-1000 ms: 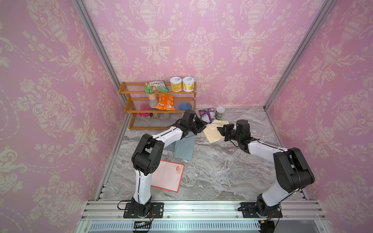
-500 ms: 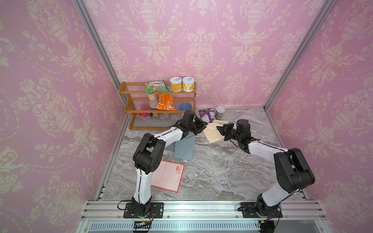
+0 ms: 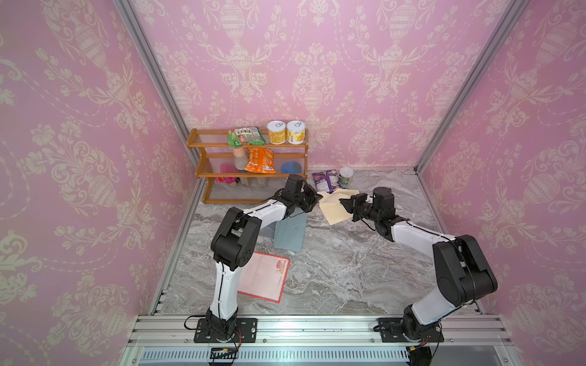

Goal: Fold the letter paper in half and place it into the envelope
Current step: Fold the letter paper at the center of the board.

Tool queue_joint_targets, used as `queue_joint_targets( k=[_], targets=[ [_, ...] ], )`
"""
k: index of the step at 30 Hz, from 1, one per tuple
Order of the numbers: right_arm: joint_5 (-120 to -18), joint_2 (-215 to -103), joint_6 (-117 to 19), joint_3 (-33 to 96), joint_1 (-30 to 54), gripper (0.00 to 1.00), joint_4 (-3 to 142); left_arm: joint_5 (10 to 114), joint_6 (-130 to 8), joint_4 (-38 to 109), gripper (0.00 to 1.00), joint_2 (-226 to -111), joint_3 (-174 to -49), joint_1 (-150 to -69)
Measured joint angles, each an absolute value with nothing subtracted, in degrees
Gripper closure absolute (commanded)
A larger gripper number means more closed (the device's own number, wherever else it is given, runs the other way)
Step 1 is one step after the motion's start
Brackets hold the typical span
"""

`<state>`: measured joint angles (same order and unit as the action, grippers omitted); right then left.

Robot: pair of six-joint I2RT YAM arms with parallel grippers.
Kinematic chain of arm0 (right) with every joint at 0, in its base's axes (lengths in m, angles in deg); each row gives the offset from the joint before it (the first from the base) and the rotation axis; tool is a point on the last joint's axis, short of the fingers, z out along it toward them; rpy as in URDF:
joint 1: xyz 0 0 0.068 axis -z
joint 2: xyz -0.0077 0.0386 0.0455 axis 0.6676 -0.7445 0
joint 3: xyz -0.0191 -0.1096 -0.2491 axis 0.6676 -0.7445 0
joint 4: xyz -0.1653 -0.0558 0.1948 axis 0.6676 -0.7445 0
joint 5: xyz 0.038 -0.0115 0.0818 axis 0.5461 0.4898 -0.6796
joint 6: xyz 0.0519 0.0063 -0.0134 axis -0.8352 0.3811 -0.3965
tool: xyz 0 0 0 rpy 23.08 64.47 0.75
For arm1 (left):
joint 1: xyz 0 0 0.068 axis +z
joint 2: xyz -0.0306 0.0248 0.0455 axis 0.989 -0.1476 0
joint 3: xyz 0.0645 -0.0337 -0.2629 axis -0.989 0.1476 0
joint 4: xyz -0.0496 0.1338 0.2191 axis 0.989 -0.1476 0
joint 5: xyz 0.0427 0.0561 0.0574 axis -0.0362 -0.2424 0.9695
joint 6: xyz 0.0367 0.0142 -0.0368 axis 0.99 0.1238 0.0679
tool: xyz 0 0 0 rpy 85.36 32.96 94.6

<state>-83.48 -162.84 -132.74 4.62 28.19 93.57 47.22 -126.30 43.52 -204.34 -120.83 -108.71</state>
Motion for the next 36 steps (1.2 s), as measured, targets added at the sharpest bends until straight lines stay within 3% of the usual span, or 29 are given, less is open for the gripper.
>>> queue_joint_targets(
  k=[1, 14, 28, 30, 36],
  targets=[
    [-83.72, -162.84, -132.28, 4.62, 28.19, 0.01, 93.04, 47.22, -126.28, 43.5, 1.0, -204.34, -120.83, -108.67],
    [-87.56, -159.15, -126.29, 4.62, 29.92, 0.0, 83.56, 42.98, -126.11, 51.25, 1.0, -203.09, -116.48, -106.77],
    [-89.64, -166.43, -128.13, 5.31, 28.94, 0.01, 89.13, 36.73, -126.33, 58.05, 1.0, -203.03, -116.11, -109.5],
    [-89.73, -167.24, -128.67, 5.8, 28.78, 0.05, 90.27, 36.1, -126.33, 58.53, 1.0, -203.03, -116.11, -110.27],
    [-90.03, -167.81, -130.27, 6.12, 28.61, 0.44, 93.61, 33.78, -126.3, 59.84, 1.0, -203.03, -115.24, -111.34]
  ],
)
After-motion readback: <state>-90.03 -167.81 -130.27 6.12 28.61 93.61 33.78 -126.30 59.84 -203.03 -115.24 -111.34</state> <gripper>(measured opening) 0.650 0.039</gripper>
